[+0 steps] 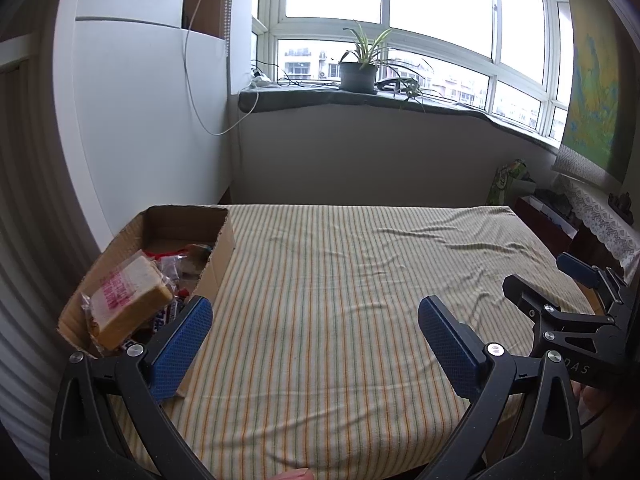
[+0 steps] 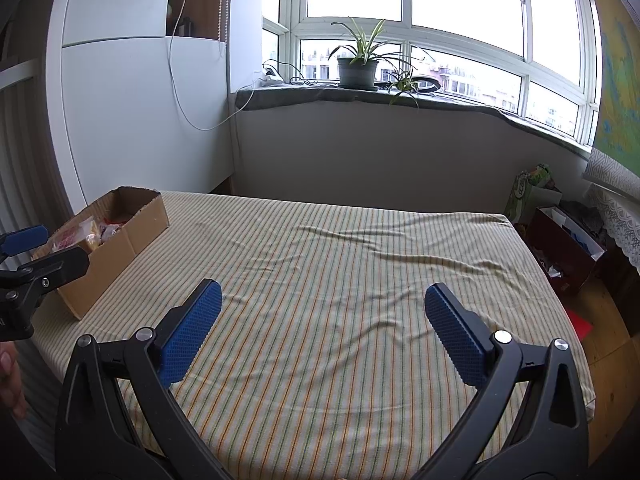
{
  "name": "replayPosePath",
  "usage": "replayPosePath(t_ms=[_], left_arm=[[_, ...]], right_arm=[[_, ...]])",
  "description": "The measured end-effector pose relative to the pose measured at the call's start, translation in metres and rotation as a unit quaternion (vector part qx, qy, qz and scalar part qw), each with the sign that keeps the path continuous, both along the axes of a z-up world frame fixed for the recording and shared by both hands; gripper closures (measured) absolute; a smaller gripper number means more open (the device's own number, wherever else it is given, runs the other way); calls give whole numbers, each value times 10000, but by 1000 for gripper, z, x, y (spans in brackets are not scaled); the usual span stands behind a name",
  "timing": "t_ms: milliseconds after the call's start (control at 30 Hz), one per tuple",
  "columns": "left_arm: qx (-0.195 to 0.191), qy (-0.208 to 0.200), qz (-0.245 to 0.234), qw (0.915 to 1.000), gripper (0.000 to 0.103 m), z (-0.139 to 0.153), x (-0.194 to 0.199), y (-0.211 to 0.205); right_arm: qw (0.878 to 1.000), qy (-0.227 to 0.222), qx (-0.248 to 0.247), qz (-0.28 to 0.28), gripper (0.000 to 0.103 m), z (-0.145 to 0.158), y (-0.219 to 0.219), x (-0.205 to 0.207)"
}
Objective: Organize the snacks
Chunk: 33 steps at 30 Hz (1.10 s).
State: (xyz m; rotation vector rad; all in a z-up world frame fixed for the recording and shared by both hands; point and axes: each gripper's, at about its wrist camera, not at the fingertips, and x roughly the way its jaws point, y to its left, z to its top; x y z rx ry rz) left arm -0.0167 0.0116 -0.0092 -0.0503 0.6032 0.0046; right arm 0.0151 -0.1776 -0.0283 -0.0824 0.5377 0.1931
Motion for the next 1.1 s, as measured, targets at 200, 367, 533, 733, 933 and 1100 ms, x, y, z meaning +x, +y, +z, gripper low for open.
replayPosePath(t_ms=[200, 367, 533, 733, 933, 1100], left_arm=[[103, -20, -7, 9999, 1, 0, 1, -1], [211, -43, -36, 9998, 1, -1, 0, -5], [216, -24, -47, 9998, 1, -2, 2, -3], [194, 12, -71, 9998, 1, -4, 4, -3], [160, 64, -86, 9998, 1, -6, 6, -2], [118, -28, -103, 9999, 1, -6, 4, -1]], right_arm=[[10000, 11, -2, 2, 0, -1, -1, 0], [10000, 13, -1, -4, 0, -2, -1, 0], [10000, 23, -4, 1, 0, -2, -2, -1], [10000, 32, -7, 3, 0, -2, -2, -1], [10000, 48, -14, 5, 0, -6, -3, 0], [10000, 62, -17, 12, 0, -7, -3, 0]])
